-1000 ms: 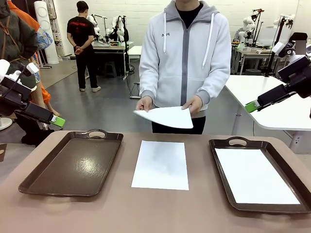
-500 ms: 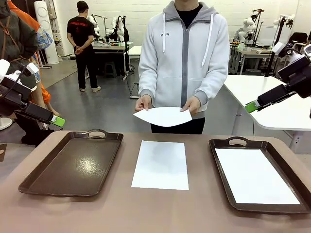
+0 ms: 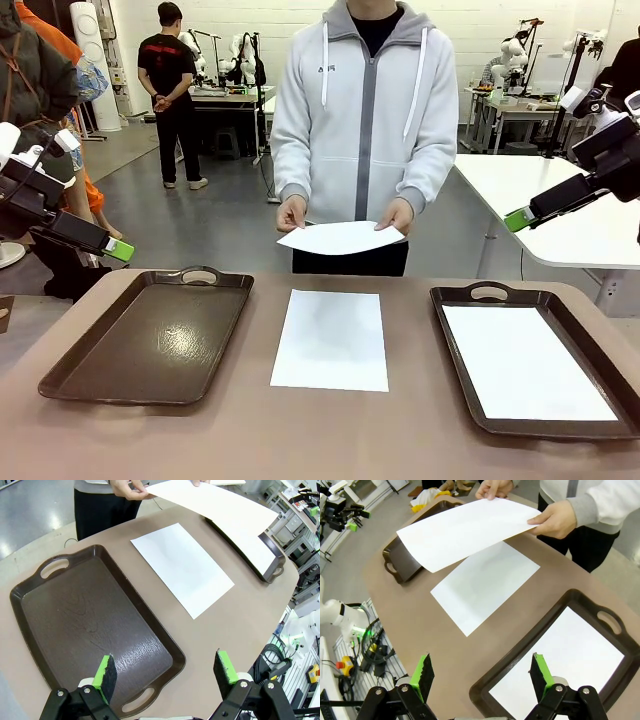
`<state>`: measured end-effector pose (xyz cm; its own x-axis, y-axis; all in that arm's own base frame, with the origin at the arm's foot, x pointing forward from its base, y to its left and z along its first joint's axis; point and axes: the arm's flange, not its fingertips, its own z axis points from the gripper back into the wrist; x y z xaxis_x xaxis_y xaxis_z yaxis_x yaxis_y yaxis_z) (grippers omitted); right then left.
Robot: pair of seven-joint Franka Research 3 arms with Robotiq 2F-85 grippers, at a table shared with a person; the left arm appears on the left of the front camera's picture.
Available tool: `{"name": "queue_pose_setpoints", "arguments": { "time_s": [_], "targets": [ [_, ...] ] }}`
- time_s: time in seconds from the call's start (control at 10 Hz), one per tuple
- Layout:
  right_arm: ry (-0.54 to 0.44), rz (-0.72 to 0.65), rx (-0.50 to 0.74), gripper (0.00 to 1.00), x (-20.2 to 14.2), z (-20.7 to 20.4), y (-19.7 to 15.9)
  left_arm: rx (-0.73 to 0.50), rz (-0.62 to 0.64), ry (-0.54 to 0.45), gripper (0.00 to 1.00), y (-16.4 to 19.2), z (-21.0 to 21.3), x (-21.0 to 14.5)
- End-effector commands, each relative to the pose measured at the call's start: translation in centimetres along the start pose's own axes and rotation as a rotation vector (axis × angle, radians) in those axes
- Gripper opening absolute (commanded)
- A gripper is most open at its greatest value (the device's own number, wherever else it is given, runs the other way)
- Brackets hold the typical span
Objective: Sort the A4 documents.
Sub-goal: Receive the A4 Paper.
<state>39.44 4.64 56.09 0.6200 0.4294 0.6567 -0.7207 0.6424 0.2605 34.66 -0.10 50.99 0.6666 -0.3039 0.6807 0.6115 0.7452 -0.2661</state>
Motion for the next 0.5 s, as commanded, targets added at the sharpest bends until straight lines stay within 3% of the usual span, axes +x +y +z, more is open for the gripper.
{"name": "queue_pose_setpoints", "arguments": {
  "time_s": [0.0, 0.4],
  "targets": [
    [0.000, 0.000, 0.001, 1.00, 0.01, -0.05, 0.02, -0.018, -0.015, -0.013, 1.00, 0.27, -0.19, -0.04],
    [0.000, 0.000, 0.001, 1.00, 0.01, -0.05, 0.02, -0.018, -0.015, -0.013, 1.00, 0.27, -0.19, -0.04]
  ]
}}
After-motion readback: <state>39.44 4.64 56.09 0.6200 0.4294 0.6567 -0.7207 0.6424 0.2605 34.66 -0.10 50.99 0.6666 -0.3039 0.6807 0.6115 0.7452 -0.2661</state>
